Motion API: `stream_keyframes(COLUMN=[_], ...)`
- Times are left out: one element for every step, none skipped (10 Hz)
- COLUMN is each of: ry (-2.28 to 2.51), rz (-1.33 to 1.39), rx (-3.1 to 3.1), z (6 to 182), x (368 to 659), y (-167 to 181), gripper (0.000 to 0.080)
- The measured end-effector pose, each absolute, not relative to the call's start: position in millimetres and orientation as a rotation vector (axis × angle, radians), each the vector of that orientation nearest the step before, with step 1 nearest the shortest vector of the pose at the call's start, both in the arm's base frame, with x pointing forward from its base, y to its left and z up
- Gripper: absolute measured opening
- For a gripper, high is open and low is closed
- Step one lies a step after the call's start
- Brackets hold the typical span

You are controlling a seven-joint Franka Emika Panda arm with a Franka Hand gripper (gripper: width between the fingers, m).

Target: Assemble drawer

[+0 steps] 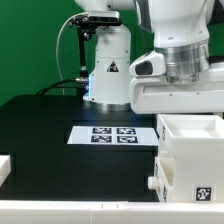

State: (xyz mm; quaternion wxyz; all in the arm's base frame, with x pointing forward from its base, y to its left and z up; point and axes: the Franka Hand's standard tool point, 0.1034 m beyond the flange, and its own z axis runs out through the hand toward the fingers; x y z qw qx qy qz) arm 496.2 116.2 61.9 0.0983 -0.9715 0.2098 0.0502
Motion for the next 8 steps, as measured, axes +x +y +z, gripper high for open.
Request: stream_keyframes(ry=[0.618,0.617,0.609,0.586,0.574,0.573,0.567,0.562], rz=[0.147,0.144,0.149,0.151,0.158,0.162,0.165,0.160], rx=[-2.873,-2.871,-2.872,-2.878,-2.883,-2.883,-2.884,-2.882], z=[57.0,52.5,47.4,42.7,40.0,38.9,35.9,31.8], x=[495.4,494.7,491.9,488.2,484.4,483.2,481.7,481.5], y=[118.2,119.6,119.9,118.2,116.5,116.1,115.8,116.2], gripper=[0.0649,0.0649,0.0649,0.0649,0.0649,0.0649,0.0649,0.0649])
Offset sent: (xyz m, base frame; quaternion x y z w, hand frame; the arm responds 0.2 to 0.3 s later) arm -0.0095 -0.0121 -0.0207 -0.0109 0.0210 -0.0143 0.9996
